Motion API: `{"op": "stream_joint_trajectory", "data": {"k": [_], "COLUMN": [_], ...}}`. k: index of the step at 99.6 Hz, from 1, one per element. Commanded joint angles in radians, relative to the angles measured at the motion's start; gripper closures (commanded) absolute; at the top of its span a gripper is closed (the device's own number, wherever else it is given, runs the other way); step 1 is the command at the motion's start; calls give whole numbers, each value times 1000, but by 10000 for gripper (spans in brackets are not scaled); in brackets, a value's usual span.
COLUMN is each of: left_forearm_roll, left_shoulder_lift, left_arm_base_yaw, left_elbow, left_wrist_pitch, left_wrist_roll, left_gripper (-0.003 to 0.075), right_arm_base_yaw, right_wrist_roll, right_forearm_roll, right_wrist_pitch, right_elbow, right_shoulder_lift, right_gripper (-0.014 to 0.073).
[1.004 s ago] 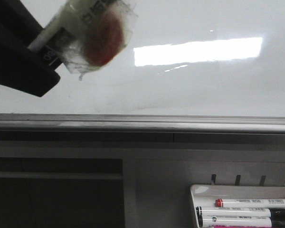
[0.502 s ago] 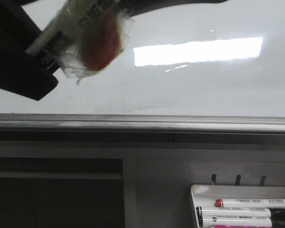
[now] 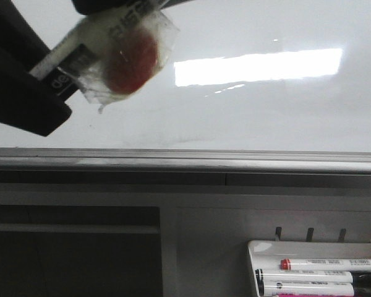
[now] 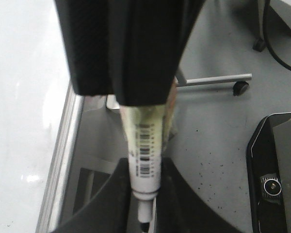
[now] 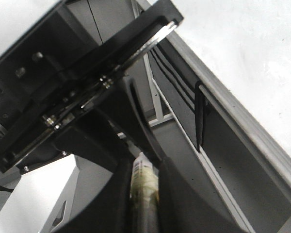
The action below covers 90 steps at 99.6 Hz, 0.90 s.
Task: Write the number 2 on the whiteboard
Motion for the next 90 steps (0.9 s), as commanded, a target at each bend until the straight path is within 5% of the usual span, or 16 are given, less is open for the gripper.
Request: {"op": "stream_joint_trajectory", "data": {"k": [1, 22, 29, 41, 58, 72, 84, 90], "left_forearm_roll": [-68, -87, -87, -89, -29, 25, 24, 24], "left_shoulder_lift": [-15, -80, -117, -212, -400, -558, -670, -712], "left_arm_base_yaw": [-9, -7, -5, 17, 114, 227, 313, 350], "left_elbow": [-32, -44, -44, -44, -31, 24, 89, 122], "left_wrist_pitch": [-150, -220, -239, -255, -253, -251, -249, -249], "left_wrist_roll": [-39, -144, -144, -158, -356, -502, -541, -555], "left_gripper": [696, 269, 232, 261, 357, 508, 734, 741], "right_arm_base_yaw": [6, 4, 4, -27, -176, -325, -401, -413], "right_wrist_roll": [-2, -2, -2, -2, -2, -2, -2, -2], "right_forearm_roll": [50, -29, -53, -89, -149, -190, -252, -280], "right_wrist_pitch": [-27, -144, -175, -206, -219, -211, -187, -164], "right_elbow": [-34, -34, -34, -34, -34, -34, -36, -46], "right_shoulder_lift": [-15, -51, -54, -54, -54, -37, -4, 15], "right_gripper": [672, 672, 672, 672, 672, 672, 672, 672]}}
